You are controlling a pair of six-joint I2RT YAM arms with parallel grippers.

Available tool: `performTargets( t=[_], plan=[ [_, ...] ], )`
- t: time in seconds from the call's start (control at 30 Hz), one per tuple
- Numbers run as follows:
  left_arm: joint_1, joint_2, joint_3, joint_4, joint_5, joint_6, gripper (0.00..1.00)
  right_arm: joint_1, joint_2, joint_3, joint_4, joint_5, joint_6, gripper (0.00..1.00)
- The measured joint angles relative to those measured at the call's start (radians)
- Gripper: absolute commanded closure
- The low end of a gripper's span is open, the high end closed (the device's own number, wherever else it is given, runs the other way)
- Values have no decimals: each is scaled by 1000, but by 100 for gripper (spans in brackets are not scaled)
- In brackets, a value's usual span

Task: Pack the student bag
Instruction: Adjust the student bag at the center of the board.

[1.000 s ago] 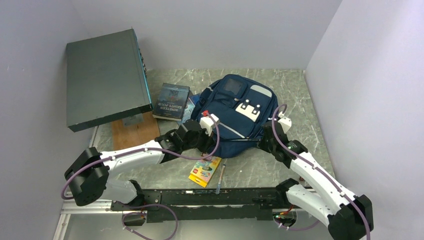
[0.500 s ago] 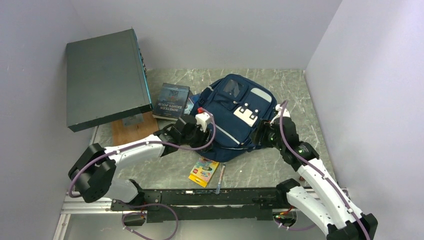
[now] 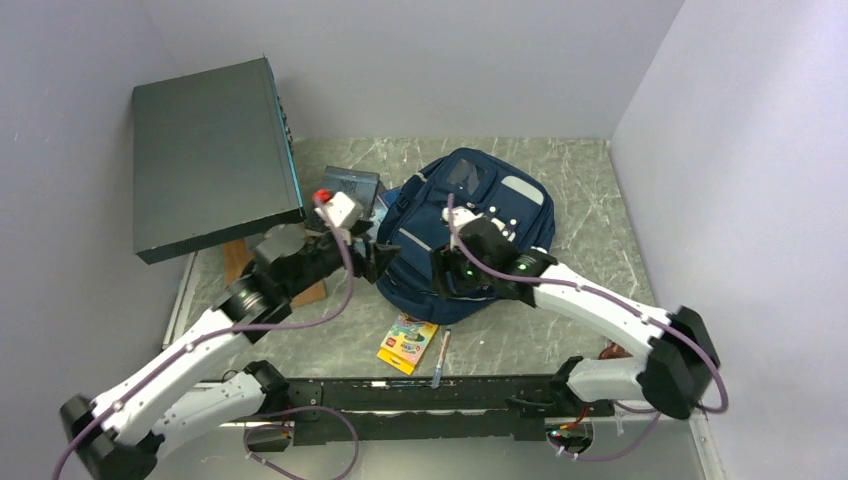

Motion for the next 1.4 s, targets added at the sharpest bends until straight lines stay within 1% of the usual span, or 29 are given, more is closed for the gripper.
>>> performTargets(
  t=[0.13,0.27,0.4,0.5,0.57,0.63,0.7,0.73,0.77,0.8,0.83,0.87,0.93,0.97,1.03,1.17,1.27,1.3,1.4],
  plan=[
    [2,-172,-52,58,-149,91,14,55,174,118,16,44,-19,27],
    [3,-272,-132,85,-238,153,14,94,277,202,19,98,-35,27],
    [3,-304,-165,84,-287,182,16,124,325,251,18,193,-47,26],
    [3,-305,-166,84,-297,189,16,148,359,274,20,280,-69,25],
    [3,-304,-166,84,-299,189,16,166,385,275,20,337,-87,23],
    [3,-304,-166,84,-303,189,16,184,414,274,23,387,-102,19],
    [3,-303,-166,84,-307,189,17,201,439,270,32,429,-112,19],
    [3,-303,-166,83,-311,189,18,209,451,264,43,455,-116,21],
    [3,-302,-166,83,-314,189,18,217,462,257,54,489,-116,25],
    [3,-298,-166,83,-315,189,18,222,470,254,60,513,-116,32],
    [3,-295,-166,82,-319,189,18,229,482,253,68,556,-112,51],
    [3,-292,-166,79,-322,189,18,232,492,251,76,604,-107,68],
    [3,-282,-166,69,-334,189,19,234,499,236,103,673,-78,93],
    [3,-272,-166,64,-343,189,20,237,499,230,112,705,-75,100],
    [3,-254,-163,53,-359,185,21,231,494,212,133,768,-84,100],
    [5,-212,-152,25,-380,171,18,170,426,159,145,788,-89,100],
    [5,-191,-152,19,-383,162,17,75,300,116,135,714,-108,100],
    [6,-183,-152,20,-380,159,17,22,237,100,133,658,-123,100],
    [9,-135,-137,19,-339,150,21,-114,102,89,119,529,-162,100]
  ],
)
